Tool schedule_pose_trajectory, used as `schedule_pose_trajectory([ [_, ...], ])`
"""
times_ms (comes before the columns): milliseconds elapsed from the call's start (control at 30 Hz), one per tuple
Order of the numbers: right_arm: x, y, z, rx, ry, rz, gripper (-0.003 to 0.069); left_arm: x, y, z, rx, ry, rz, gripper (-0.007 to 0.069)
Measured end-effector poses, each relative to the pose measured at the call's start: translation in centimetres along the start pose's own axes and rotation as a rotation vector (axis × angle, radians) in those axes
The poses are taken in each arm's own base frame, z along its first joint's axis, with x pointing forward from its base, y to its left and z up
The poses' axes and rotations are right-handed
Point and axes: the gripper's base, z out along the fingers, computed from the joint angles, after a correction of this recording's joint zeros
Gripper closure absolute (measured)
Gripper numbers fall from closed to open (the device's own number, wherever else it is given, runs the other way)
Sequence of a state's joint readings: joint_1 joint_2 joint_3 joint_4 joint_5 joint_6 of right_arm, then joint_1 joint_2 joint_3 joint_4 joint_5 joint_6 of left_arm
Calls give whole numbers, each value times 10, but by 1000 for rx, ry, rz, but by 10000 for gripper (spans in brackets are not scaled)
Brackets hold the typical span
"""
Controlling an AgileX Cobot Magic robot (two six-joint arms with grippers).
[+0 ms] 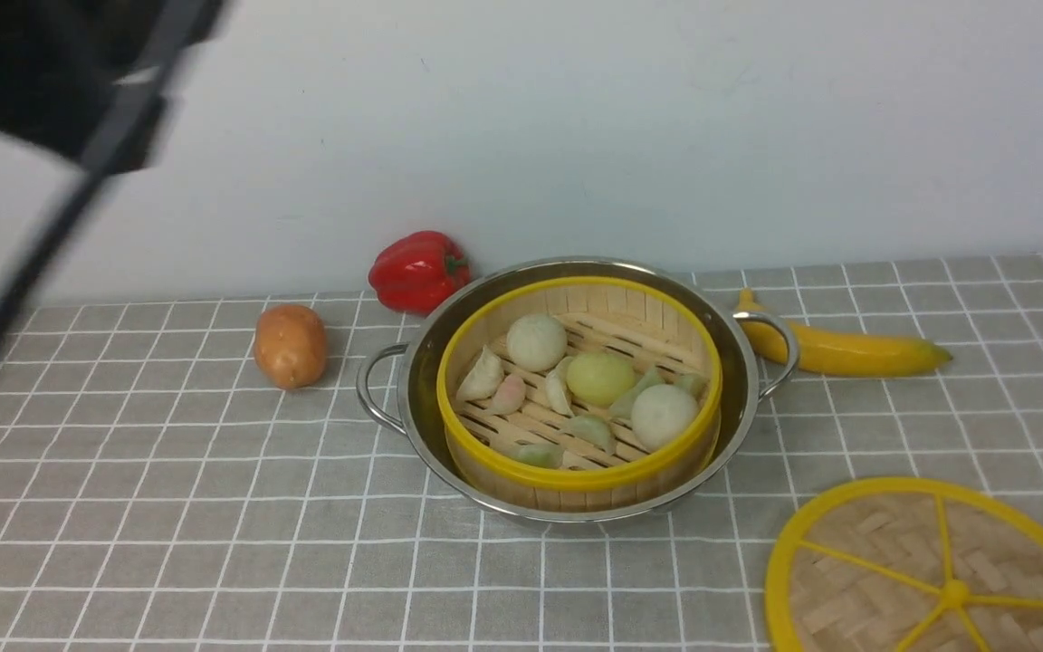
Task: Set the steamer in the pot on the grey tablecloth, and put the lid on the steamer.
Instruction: 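Move the gripper down to the bamboo steamer lid and grasp its center knob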
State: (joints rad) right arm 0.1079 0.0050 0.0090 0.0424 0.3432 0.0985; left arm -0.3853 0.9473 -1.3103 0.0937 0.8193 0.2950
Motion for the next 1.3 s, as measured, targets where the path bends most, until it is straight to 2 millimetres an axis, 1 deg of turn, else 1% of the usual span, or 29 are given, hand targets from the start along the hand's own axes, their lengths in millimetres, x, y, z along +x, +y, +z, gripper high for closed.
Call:
schedule_pose_trajectory([
  [67,0,0,0,0,0,0,419,33,8,-21,-117,33,-58,403],
  [133,0,0,0,0,0,0,419,57,8,-30,-184,46,-108,403],
  [167,0,0,0,0,0,0,419,85,1,-35,-237,55,-164,403],
  [200,0,0,0,0,0,0,419,114,-9,-36,-273,56,-218,403],
  [233,0,0,0,0,0,0,419,125,-13,-36,-291,50,-242,400],
  [267,0,0,0,0,0,0,419,145,-21,-32,-296,62,-273,396],
  [300,0,0,0,0,0,0,419,144,-21,-35,-305,44,-276,396],
  [333,0,0,0,0,0,0,419,163,-30,-31,-311,54,-303,393],
  [367,0,0,0,0,0,0,419,193,-45,-30,-340,28,-350,391],
  [400,0,0,0,0,0,0,419,196,-46,-30,-346,27,-355,391],
  [433,0,0,0,0,0,0,419,217,-56,-27,-362,17,-378,392],
  [533,0,0,0,0,0,0,419,254,-74,-22,-397,3,-396,391],
  [633,0,0,0,0,0,0,419,275,-85,-18,-409,-13,-397,384],
  [667,0,0,0,0,1,0,419,287,-90,-13,-401,5,-407,382],
  [833,0,0,0,0,0,0,419,303,-96,-5,-389,42,-420,382],
  [1100,0,0,0,0,0,0,417,302,-95,-5,-404,15,-397,382],
  [1300,0,0,0,0,0,0,417,302,-94,-6,-416,7,-445,382],
])
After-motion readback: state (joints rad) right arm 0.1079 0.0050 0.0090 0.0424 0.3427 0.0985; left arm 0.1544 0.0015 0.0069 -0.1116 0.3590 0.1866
